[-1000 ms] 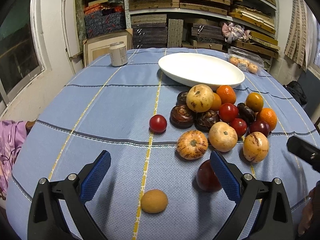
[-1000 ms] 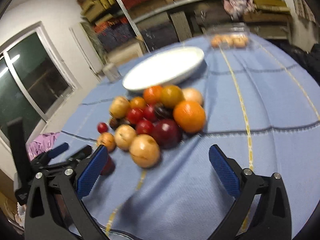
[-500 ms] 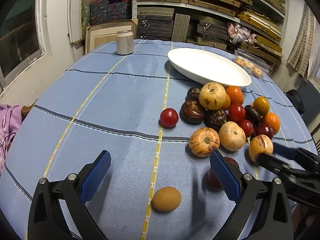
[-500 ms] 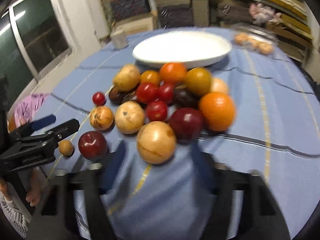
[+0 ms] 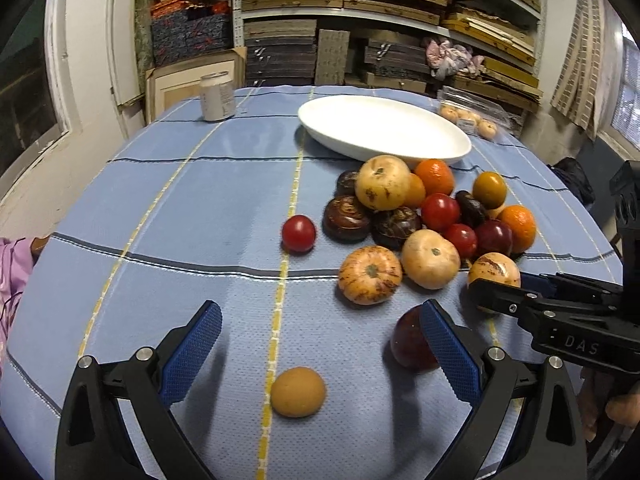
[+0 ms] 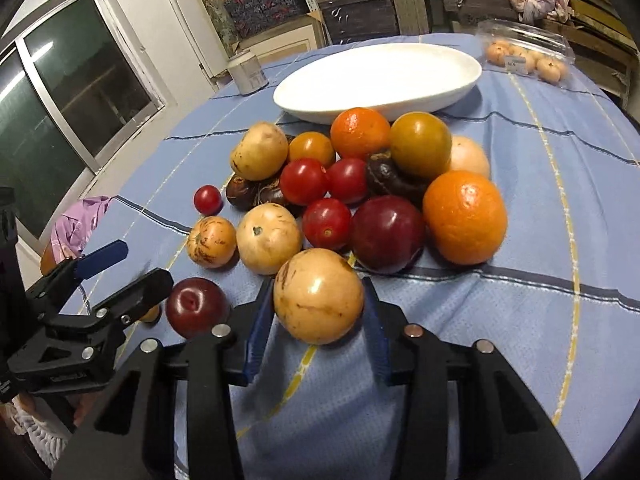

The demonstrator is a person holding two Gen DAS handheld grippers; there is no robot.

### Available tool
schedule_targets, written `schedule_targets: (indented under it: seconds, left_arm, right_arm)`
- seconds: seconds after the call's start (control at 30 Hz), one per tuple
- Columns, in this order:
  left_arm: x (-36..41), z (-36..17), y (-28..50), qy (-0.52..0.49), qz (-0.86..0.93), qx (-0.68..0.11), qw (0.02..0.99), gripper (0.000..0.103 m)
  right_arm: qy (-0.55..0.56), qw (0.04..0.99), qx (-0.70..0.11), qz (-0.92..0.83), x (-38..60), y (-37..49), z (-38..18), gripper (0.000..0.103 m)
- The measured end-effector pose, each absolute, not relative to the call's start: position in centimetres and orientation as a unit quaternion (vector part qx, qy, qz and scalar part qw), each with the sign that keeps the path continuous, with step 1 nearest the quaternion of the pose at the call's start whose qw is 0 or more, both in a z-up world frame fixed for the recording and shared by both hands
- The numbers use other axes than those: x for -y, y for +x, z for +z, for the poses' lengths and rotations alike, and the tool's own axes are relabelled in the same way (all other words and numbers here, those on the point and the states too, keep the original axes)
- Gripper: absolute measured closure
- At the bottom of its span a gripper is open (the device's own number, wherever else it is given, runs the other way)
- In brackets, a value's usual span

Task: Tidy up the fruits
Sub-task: 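Grasp the pale round fruit with the right tool while the left tool grasps the dark red plum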

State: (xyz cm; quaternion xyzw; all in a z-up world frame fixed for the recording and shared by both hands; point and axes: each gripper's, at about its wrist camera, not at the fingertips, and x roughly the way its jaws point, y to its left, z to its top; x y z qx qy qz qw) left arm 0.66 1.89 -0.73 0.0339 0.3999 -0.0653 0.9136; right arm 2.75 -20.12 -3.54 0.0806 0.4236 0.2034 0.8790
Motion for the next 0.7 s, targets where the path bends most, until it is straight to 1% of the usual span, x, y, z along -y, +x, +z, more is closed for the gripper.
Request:
schedule_targets:
  seconds: [0.17,0.3,0.47,0.7]
  left_arm:
    - [-0.8,-0.7,0.4,0.043,-0.094,-0.394,0.913,0.003]
    - [0.5,-0.9,0.1,0.055,-0.108,-0.381,0.917,0.003]
    - [2.1,-1.2,-0.1,0.074,-0.123,-0.375,0.916,0.003]
    - [3.9,-2.2,0.7,0.078,-0.17,-0.4,0.897,0.003]
  right_arm:
    - [0.115,0.886,-0.396,0.212,21.6,1.6,-2.4,0.061]
    - [0.138,0.882,-0.397,0.211,22.4,1.7,-2.6,0.061]
    - [0.136,0.886,-0.39,0.21,22.4,1.4,-2.4,0.061]
    - [0.152,0.888,-0.385,0.202,23.3,1.3,-2.3,0.061]
